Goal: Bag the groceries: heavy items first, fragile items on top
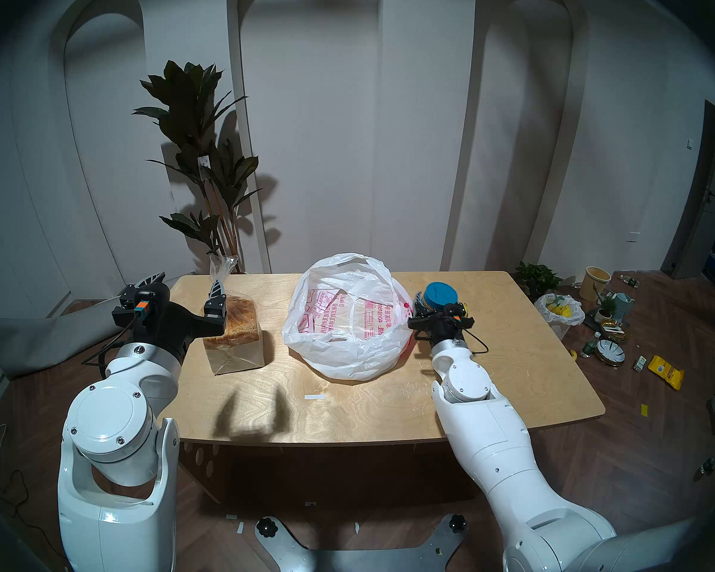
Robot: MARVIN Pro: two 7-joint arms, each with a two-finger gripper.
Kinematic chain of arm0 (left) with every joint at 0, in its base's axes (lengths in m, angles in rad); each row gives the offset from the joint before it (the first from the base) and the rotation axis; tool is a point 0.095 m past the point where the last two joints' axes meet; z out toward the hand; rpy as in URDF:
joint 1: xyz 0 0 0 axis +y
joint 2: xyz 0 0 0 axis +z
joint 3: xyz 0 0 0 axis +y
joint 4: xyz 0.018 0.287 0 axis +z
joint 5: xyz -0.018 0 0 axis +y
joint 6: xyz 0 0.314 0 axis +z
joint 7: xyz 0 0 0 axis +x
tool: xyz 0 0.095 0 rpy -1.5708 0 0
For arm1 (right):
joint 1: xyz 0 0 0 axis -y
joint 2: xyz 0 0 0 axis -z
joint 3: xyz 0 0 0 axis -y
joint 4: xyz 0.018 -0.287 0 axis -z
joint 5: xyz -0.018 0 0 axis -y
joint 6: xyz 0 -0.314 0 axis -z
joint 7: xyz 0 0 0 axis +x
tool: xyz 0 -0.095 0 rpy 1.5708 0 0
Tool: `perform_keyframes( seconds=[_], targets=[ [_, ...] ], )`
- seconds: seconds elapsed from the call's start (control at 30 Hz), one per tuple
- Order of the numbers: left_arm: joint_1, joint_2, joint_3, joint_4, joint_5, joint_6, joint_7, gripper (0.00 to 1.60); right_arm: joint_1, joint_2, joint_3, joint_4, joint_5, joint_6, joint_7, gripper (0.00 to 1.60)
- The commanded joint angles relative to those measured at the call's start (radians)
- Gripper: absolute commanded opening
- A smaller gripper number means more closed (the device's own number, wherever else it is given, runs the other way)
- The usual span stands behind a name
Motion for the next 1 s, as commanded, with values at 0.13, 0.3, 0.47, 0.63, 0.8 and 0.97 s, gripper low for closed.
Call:
perform_keyframes(
  seconds=[0.13,0.3,0.47,0.63,0.8,0.97],
  targets=[
    [-0.004,0.000,0.002,-0.015,-0.002,-0.004,0.000,1.60,0.145,-0.142,-0.078,0.010,-0.032,0.068,-0.020,0.00],
    [-0.004,0.000,0.002,-0.016,-0.002,-0.004,0.000,1.60,0.190,-0.175,-0.092,0.097,-0.060,0.115,-0.046,0.00],
    [-0.004,0.000,0.003,-0.016,-0.002,-0.004,0.000,1.60,0.235,-0.190,-0.087,0.226,-0.076,0.155,-0.068,0.00],
    [-0.005,0.001,0.003,-0.014,-0.002,-0.004,0.001,1.60,0.263,-0.187,-0.085,0.303,-0.093,0.182,-0.079,0.00],
    [-0.005,0.002,0.002,-0.012,-0.002,-0.004,0.001,1.60,0.311,-0.182,-0.084,0.385,-0.099,0.218,-0.088,0.00],
    [-0.005,0.002,0.002,-0.011,-0.002,-0.004,0.002,1.60,0.326,-0.176,-0.073,0.432,-0.101,0.244,-0.097,0.00]
  ],
)
